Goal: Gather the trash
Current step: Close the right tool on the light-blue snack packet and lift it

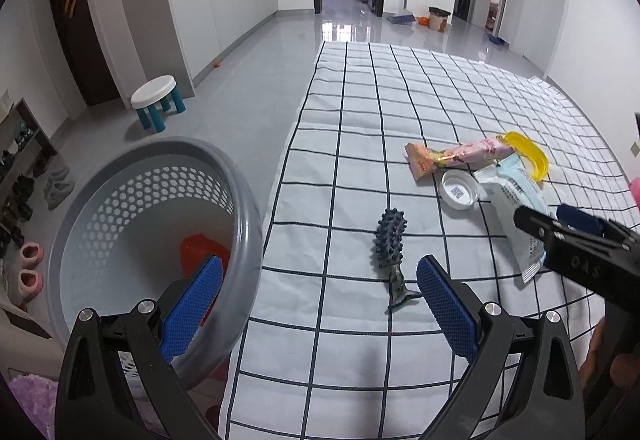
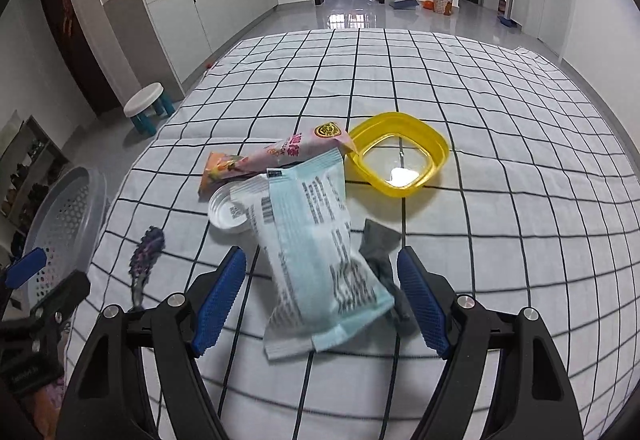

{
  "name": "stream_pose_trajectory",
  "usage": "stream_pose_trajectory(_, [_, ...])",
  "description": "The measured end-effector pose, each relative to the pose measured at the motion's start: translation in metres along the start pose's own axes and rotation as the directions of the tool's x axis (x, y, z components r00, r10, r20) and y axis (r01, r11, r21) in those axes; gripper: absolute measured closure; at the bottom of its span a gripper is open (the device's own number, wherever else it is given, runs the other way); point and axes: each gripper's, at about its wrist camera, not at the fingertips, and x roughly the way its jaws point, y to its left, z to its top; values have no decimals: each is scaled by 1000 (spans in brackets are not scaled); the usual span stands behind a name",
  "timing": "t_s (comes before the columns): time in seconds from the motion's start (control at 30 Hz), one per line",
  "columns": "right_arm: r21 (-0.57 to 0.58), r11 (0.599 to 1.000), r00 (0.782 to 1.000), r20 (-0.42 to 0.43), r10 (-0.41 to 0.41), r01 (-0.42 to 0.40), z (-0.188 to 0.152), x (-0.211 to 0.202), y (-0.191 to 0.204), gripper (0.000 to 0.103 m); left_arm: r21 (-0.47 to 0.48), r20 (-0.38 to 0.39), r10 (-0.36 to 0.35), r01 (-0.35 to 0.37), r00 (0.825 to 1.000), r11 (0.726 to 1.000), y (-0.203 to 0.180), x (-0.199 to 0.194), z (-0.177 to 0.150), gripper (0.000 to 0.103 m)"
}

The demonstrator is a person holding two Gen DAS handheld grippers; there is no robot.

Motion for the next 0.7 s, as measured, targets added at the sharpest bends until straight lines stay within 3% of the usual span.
stream_pose_trajectory(0.3, [-44,999,1000,-8,-23,23,2,15,9,29,-9,-21,-8,8,1000,1000,1,7,-1,7])
stream_pose_trajectory(0.33, [-46,999,1000,-4,-20,20,2,14,10,31,-10,-24,-8,8,1000,1000,1,8,-1,7])
stream_pose_trajectory(0.43, [-48,999,1000,-2,-19,19,2,13,9,53,-14,-31,-8,8,999,1000,2,11,-2,7])
stream_pose_trajectory(0.7, [-23,999,999,26,28,-27,-2,-3,5,57,-11,-53,-13,13,998,1000,-2,20,-5,7])
